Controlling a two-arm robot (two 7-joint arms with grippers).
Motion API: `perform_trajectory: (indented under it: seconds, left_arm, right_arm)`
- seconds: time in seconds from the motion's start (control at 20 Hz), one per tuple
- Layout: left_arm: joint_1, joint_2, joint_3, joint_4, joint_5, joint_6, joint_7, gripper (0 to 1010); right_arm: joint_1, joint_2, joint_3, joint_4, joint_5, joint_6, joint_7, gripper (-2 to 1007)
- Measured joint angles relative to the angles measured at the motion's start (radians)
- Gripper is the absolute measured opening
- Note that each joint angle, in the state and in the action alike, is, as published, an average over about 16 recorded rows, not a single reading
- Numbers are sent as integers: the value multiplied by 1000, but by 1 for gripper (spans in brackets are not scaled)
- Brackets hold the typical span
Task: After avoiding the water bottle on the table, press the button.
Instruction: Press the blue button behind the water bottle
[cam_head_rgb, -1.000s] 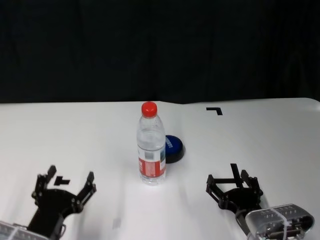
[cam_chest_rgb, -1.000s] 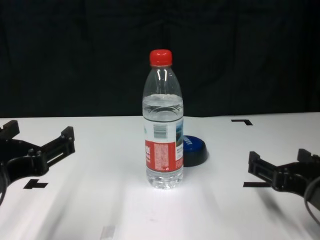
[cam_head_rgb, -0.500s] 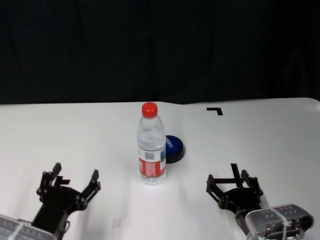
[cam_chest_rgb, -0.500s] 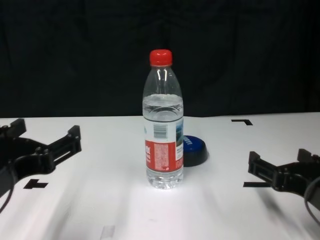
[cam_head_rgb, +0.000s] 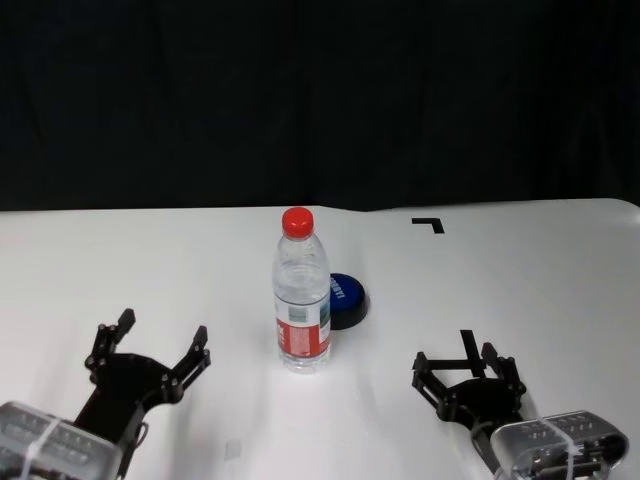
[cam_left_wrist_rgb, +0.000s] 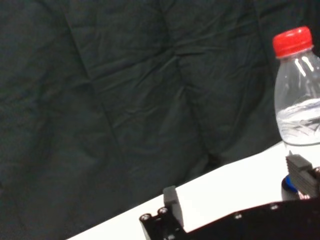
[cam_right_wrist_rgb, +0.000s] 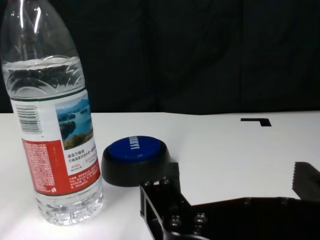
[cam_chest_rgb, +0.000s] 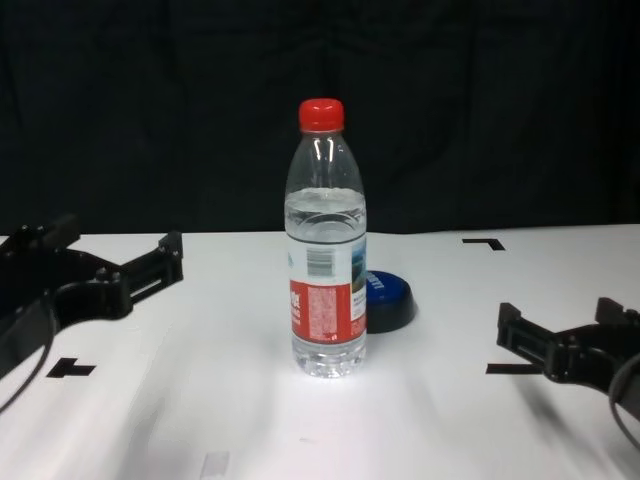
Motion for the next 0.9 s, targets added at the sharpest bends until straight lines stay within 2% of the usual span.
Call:
perform_trajectory:
  seconds: [0.9]
  left_arm:
    - [-132, 40, 31, 93, -21, 12, -43, 1009]
  right_arm:
    - [0, 0, 0, 0, 0, 0, 0, 1003]
